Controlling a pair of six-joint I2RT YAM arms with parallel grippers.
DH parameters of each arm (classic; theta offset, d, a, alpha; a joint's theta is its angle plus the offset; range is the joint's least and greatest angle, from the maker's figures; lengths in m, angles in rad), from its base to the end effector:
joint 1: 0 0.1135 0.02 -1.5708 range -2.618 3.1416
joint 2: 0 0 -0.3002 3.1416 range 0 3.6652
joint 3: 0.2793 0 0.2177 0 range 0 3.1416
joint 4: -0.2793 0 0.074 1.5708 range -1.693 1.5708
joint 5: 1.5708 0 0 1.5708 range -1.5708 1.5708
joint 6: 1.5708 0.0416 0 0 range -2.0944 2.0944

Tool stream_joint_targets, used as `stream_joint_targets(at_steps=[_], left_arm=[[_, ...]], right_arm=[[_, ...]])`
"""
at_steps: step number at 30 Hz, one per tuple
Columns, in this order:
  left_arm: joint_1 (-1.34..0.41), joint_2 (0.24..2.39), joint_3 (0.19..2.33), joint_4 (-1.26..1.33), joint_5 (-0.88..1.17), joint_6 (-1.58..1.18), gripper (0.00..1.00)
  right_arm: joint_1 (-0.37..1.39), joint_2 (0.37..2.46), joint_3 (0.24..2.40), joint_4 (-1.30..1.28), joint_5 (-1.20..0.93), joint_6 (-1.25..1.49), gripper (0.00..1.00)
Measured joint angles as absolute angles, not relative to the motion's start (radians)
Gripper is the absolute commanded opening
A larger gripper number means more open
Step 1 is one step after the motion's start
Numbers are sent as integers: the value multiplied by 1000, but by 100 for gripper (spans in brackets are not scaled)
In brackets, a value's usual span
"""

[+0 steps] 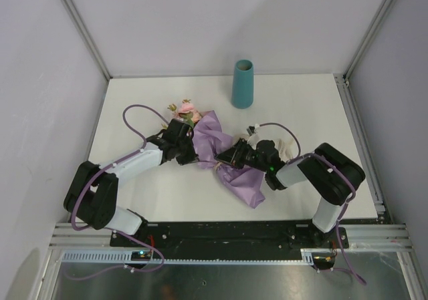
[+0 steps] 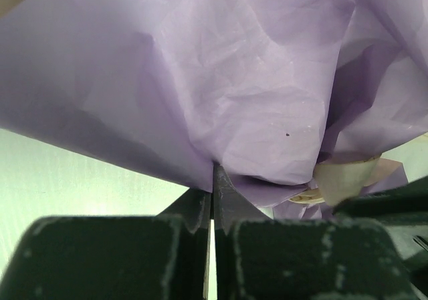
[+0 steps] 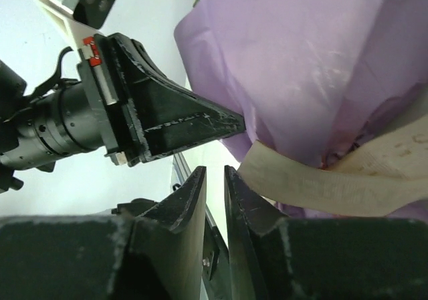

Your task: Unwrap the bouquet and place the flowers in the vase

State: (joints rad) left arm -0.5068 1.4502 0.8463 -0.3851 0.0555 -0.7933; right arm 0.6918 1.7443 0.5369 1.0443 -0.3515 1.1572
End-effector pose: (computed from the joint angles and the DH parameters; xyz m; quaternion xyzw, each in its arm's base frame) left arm 0.2207 -0.1252 0.2456 -0.1288 0.9489 -0.1947 0.2121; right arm 0.2326 0.2112 0.2166 0.0630 0.7565 0.5890 0.2773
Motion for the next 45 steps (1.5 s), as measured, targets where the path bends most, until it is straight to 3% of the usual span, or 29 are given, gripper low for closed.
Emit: stream_joint_targets(at_steps=[8, 20, 27, 45], left_arm=[[-508, 1450, 846, -386, 56, -793, 0], [-508, 1448, 846, -387, 56, -793, 0], [-508, 1448, 846, -387, 56, -793, 0], [-513, 1448, 846, -388, 56, -793, 0]], right_arm=[[693, 1732, 505, 1037, -344, 1168, 31], [727, 1509, 495, 736, -183, 1090, 31], [745, 1523, 496, 646, -139, 1089, 30], [750, 1638, 533, 690, -139, 1113, 29]])
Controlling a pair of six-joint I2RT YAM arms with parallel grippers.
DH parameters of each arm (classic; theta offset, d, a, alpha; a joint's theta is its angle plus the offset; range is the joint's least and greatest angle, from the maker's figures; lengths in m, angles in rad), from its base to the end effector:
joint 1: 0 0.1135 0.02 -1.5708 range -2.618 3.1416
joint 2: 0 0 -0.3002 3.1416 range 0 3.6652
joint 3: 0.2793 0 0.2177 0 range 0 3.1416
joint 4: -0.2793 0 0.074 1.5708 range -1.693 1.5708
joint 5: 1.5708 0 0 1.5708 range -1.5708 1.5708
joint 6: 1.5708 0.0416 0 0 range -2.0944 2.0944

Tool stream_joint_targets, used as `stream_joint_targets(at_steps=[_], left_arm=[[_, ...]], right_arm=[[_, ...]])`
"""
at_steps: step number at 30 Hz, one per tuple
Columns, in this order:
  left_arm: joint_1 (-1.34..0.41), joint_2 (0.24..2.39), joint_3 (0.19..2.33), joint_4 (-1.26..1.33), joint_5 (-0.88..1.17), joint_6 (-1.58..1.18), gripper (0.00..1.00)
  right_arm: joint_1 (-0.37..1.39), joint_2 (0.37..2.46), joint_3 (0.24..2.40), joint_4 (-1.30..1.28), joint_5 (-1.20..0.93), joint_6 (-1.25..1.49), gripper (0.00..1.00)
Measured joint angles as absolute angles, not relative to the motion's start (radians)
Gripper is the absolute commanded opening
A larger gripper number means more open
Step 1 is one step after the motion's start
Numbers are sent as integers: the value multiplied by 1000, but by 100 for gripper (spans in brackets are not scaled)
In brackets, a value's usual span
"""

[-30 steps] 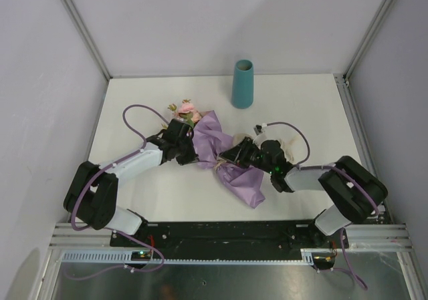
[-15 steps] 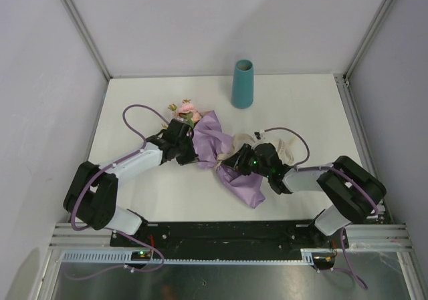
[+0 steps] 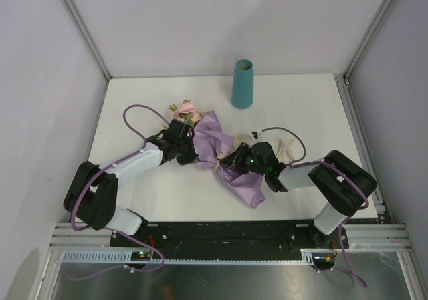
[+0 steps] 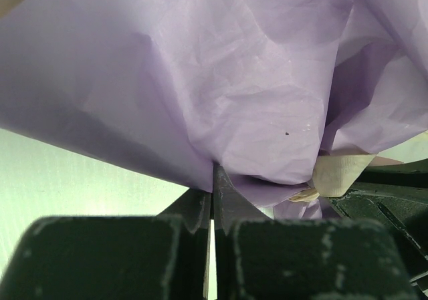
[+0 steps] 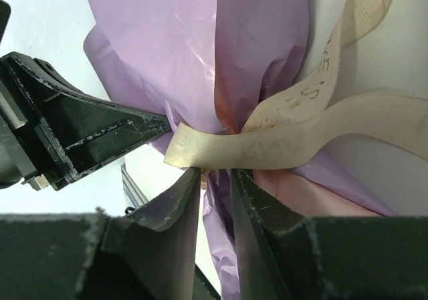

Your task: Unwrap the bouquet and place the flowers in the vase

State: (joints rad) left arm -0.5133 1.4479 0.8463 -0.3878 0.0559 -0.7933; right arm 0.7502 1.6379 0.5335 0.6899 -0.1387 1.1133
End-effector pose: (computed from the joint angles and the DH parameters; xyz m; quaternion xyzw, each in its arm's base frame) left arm 0.2194 -0.1263 0.2459 -0.1257 0.9494 -0.1954 0.2112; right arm 0.2106 0.2042 0.2067 0.1136 0.8286 0.4722 0.2786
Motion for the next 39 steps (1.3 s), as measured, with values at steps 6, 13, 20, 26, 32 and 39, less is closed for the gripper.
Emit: stream_joint_targets(at_steps=[6, 13, 20, 26, 32, 39], left_arm=[[-513, 1448, 846, -388, 56, -793, 0], [-514, 1448, 846, -388, 56, -793, 0], [-515, 1448, 846, -388, 56, -793, 0], [-515, 1448, 846, -388, 56, -793, 0], [-515, 1448, 846, -388, 56, -793, 0], [-515, 1448, 846, -388, 56, -793, 0]], right_arm=[[750, 1640, 534, 701, -139, 1122, 27], [751, 1640, 538, 707, -138, 1124, 26], [754, 1640, 543, 705, -138, 1124, 25], [763, 1640, 552, 704, -137, 1123, 26], [774, 1640, 561, 686, -129, 1116, 26], [784, 1640, 584, 647, -105, 1102, 5]])
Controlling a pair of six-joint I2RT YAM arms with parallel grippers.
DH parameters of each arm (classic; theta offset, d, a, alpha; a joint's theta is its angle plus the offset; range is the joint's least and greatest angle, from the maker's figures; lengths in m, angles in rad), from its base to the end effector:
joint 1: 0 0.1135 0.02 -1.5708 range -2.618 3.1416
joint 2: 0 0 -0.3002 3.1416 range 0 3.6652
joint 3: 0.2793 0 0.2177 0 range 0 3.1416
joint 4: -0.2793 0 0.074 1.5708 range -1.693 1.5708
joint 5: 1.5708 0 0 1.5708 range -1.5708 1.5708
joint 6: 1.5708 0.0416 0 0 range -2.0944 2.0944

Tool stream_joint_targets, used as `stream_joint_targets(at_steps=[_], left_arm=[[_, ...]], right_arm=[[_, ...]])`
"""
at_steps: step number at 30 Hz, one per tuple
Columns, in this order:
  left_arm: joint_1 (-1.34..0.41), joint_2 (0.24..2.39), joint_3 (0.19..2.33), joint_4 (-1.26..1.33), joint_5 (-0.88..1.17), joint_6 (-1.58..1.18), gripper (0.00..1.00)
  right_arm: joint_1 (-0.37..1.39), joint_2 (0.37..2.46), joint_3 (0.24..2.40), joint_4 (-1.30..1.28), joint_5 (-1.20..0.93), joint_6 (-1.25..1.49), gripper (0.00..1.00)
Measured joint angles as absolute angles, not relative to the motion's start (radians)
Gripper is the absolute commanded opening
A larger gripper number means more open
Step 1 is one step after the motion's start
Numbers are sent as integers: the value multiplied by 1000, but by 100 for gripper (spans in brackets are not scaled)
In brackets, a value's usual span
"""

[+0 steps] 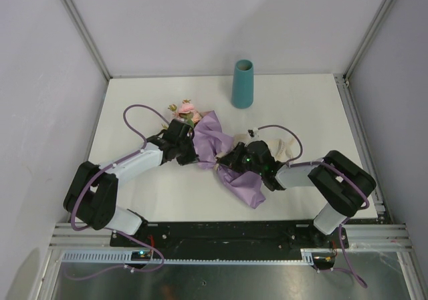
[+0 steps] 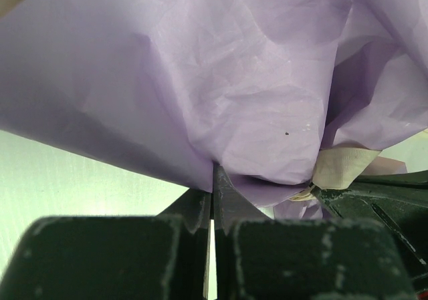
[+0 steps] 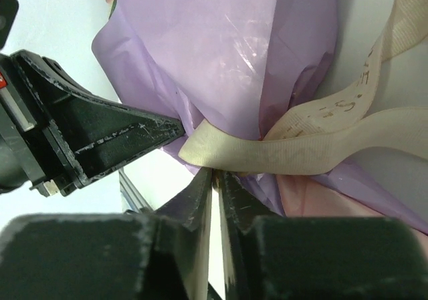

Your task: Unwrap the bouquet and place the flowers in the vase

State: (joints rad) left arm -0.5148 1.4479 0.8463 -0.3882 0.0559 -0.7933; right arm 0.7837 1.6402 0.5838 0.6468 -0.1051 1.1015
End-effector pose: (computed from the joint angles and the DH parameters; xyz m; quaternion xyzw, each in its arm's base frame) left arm 0.2192 -0.1266 0.2459 -0.1250 0.9496 -0.1955 0.2109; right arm 0.2107 0.2162 0.2144 0.1037 0.8290 0.4690 0.2864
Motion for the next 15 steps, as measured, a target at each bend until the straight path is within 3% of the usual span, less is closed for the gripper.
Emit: stream_joint_targets(at_steps=[3, 15], left_arm=[[-515, 1448, 846, -388, 56, -793, 0], [-518, 1450, 848, -376, 25, -792, 0]], right_arm=[[783, 1640, 584, 646, -101, 1098, 1], [690, 1462, 535, 612, -147, 1101, 0]])
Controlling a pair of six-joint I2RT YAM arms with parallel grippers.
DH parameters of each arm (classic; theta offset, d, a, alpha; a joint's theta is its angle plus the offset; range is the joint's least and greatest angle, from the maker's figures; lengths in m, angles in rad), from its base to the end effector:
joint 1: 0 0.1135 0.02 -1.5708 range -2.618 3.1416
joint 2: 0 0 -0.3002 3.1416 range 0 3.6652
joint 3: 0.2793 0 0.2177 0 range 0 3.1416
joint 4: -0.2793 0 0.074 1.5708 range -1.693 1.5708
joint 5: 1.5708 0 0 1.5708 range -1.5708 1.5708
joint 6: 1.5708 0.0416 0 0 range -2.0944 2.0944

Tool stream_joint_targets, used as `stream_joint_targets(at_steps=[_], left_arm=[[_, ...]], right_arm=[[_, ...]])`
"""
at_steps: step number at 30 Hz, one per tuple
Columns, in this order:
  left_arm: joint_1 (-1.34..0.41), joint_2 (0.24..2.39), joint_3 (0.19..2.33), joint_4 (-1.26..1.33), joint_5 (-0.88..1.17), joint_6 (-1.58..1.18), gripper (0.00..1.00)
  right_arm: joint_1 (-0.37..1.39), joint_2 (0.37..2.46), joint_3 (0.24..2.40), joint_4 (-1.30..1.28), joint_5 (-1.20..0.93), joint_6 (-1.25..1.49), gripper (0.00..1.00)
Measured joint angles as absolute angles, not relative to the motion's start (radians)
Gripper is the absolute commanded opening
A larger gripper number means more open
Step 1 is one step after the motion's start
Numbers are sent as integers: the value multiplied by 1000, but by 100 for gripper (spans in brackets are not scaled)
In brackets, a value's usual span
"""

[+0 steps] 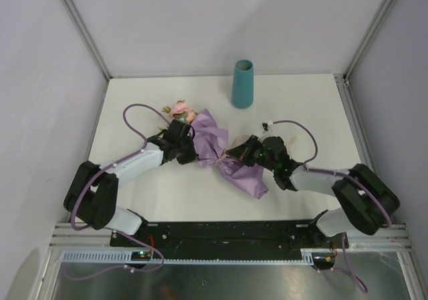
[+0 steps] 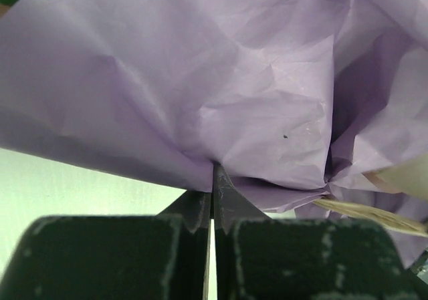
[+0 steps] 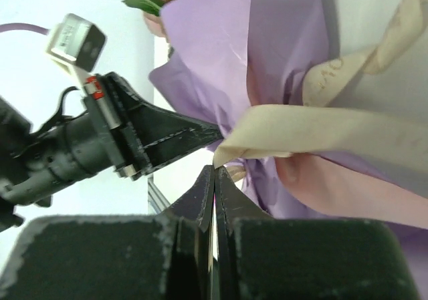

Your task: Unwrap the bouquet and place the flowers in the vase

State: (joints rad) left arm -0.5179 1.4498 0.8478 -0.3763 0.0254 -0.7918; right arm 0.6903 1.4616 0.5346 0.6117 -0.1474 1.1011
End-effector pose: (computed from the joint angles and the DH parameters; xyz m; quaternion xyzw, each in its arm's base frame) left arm 0.2208 -0.1270 0.2466 -0.1269 0.9479 -0.1874 0.2241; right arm 0.2046 0.1769 0.2449 0.1223 0.7990 0.4945 0.3195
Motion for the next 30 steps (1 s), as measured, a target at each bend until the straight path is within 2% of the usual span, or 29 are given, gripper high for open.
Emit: stream_joint_targets(at_steps=[11, 18, 24, 30], left_arm=[[-517, 1471, 848, -401, -25, -782, 0], [-512, 1471, 854, -411, -33, -776, 0], [-503, 1477, 884, -414, -31, -775, 0], [-491, 1499, 898, -416, -30, -773, 0]], right_arm=[[603, 1183, 499, 516, -135, 1095, 0], [453, 958, 512, 336, -60, 1011, 0], [245, 906, 672, 214, -10, 897, 0], [3, 979, 923, 216, -44, 794, 0]])
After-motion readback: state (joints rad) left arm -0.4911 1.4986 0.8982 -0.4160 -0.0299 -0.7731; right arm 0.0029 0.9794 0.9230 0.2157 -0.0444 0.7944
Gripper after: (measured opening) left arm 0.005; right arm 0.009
